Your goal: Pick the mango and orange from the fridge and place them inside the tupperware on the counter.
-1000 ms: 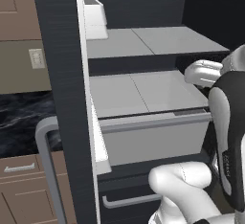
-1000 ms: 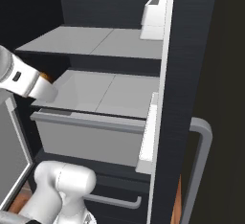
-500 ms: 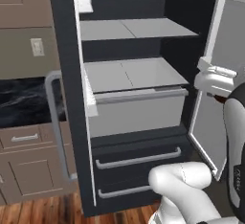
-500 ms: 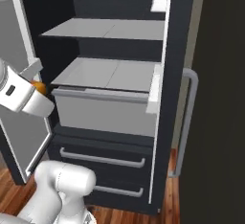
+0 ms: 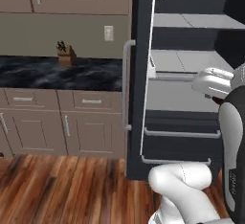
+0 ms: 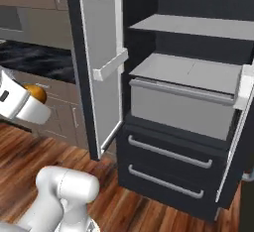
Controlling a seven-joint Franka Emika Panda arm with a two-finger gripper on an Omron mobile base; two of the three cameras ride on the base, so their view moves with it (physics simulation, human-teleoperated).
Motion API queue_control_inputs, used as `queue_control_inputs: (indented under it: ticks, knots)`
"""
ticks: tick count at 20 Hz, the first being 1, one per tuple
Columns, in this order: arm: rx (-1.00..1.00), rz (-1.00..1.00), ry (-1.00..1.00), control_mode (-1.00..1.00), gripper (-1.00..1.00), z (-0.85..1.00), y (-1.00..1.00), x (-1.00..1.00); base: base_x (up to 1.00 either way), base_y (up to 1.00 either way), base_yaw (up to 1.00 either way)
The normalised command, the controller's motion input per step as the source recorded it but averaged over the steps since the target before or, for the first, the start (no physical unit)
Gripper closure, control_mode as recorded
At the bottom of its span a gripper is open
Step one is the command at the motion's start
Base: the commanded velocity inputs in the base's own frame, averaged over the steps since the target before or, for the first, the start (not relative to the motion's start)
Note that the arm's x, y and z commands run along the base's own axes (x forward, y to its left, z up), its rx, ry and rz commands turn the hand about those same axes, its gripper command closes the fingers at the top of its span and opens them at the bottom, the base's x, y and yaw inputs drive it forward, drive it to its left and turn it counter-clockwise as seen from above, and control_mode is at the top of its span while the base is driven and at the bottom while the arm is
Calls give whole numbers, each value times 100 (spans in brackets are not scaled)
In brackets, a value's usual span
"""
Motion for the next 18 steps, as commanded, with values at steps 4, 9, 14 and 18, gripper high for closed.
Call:
queue_control_inputs:
  ticks: [4,9,14,18]
  knots:
    - [0,0,0,100,100,0,0,0,-47,81,93]
    - [0,0,0,100,100,0,0,0,6,61,83]
    - [0,0,0,100,100,0,0,0,99,3,32]
    - [0,0,0,100,100,0,0,0,100,0,31]
